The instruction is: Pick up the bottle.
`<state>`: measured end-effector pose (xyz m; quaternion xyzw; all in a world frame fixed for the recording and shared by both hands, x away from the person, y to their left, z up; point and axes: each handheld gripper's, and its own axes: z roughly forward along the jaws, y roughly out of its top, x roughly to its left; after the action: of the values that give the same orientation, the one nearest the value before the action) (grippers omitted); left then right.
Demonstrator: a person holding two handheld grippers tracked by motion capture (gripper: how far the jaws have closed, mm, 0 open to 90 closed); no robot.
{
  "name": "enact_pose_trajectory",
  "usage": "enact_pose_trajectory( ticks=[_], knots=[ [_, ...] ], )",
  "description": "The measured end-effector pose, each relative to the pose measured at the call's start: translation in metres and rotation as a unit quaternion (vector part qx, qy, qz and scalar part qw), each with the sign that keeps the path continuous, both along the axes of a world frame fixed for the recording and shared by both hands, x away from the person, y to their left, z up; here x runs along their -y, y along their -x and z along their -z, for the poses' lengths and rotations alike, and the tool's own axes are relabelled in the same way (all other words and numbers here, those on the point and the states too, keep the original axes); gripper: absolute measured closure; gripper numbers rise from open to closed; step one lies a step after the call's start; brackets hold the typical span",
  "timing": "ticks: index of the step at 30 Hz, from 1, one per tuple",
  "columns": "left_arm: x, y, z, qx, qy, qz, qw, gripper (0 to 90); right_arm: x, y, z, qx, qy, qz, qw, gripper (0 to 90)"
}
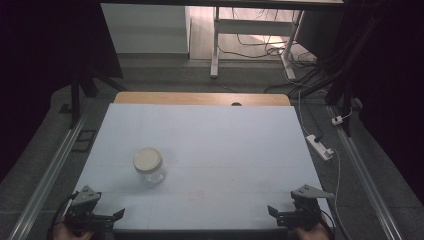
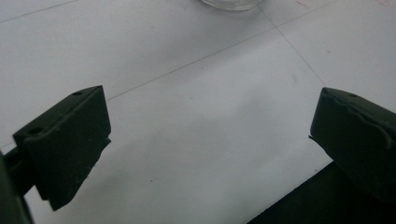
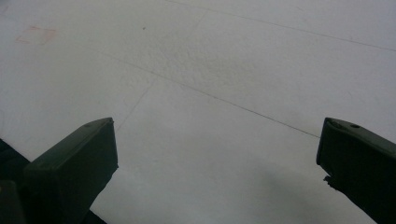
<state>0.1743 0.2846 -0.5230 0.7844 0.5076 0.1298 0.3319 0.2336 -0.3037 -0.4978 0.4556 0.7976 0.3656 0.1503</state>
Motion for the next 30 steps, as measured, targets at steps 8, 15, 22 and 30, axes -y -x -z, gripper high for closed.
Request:
enact_pose_trajectory(
  ticks=[8,15,22,30],
  knots=[
    [0.0011,-0.0008,0.0003,-0.003,0.001,0.007,1.0,0.0,0.0004,-0.0002,-0.0001,-0.002,-0.005,-0.008,1.0,0.0],
    [0.0016,-0.0019,0.0004,-0.006,0.002,0.015,0.9999,0.0,-0.0006,-0.0004,0.0001,-0.005,-0.004,-0.014,0.9999,0.0],
    [0.0025,-0.0015,0.0,-0.005,0.004,0.017,0.9998,0.0,-0.0015,-0.0005,0.0003,-0.006,0.0,-0.017,0.9998,0.0],
    [-0.0009,-0.0003,-0.002,0.007,0.019,0.017,0.9997,0.0,-0.0023,-0.0011,0.0005,-0.009,0.001,-0.02,0.9998,0.0]
  ],
)
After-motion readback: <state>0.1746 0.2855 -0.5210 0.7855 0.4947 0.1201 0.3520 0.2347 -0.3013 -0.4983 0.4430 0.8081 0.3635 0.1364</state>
